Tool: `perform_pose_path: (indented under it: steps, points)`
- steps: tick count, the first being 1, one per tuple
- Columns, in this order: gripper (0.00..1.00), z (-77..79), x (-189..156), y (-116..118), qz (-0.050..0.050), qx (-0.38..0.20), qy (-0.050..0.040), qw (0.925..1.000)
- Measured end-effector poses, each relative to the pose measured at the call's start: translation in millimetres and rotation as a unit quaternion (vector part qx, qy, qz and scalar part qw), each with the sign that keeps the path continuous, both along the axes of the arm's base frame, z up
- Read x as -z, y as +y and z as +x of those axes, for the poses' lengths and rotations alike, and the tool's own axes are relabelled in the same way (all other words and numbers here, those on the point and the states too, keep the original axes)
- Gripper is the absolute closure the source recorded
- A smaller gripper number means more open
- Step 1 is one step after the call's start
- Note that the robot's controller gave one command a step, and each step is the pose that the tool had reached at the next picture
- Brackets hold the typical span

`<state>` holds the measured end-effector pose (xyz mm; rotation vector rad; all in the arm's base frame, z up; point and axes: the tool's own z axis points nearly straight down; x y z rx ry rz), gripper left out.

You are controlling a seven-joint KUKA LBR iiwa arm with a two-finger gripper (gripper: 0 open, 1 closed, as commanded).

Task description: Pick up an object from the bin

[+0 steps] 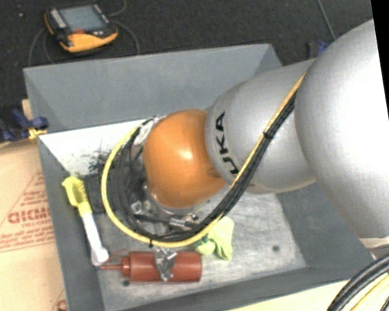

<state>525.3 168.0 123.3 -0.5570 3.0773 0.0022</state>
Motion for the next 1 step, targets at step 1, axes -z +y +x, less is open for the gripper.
perform_pose_path:
  steps: [1]
  points:
    - [1.0,-19.6,40.5,-39.2,0.001,-0.058,0.001,0.9983]
